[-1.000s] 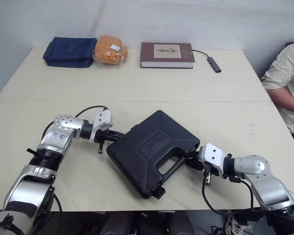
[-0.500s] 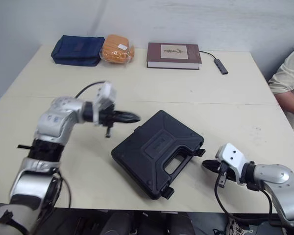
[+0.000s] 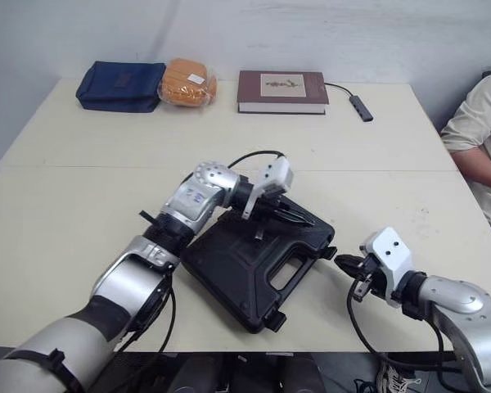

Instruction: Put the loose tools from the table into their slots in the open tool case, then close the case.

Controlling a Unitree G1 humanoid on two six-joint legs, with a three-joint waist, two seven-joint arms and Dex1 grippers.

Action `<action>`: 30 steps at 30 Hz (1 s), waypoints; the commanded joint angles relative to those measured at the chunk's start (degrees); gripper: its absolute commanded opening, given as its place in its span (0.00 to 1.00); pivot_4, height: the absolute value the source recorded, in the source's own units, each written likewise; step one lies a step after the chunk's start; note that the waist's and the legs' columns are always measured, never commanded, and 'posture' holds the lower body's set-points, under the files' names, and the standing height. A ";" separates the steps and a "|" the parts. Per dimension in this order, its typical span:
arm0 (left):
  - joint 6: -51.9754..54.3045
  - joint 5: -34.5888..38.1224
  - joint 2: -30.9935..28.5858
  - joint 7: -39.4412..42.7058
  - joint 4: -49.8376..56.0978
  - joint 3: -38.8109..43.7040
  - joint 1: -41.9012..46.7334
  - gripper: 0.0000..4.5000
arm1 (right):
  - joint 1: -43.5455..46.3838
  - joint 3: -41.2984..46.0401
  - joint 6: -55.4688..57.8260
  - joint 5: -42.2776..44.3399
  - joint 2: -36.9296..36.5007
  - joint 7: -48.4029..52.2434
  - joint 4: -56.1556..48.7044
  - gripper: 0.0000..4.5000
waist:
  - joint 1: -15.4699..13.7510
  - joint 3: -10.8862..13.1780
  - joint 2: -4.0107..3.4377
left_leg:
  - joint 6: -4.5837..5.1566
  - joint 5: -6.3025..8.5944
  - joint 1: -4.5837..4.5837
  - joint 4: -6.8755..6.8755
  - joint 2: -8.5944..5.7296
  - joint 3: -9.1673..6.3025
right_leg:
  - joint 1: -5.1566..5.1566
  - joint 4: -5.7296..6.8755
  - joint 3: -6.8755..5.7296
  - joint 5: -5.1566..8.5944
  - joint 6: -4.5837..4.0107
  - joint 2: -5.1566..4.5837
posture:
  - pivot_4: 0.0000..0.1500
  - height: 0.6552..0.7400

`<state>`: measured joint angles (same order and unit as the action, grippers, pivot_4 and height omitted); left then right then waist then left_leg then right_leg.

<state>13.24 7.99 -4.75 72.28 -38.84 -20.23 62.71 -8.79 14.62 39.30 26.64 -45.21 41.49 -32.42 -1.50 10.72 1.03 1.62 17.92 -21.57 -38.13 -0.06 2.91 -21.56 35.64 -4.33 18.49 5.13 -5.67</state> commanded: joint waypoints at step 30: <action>-14.36 -16.79 1.32 -3.23 -10.89 -11.36 -3.02 0.02 | 8.73 -2.75 5.72 3.26 -0.27 -2.22 -3.74 0.00 | 0.22 -0.42 0.27 | 0.19 0.12 0.23 0.00 0.01 -0.06 | 0.21 -0.19 0.05 0.01 -0.02 -0.16 | 1.00 1.00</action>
<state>-2.53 -2.47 -3.19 68.72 -44.34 -26.53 62.80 -1.53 10.19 45.74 27.79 -44.99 38.17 -33.11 -1.28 10.29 1.30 1.81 18.04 -21.33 -38.13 -0.04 2.86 -21.35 35.45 -4.27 18.50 5.11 -5.82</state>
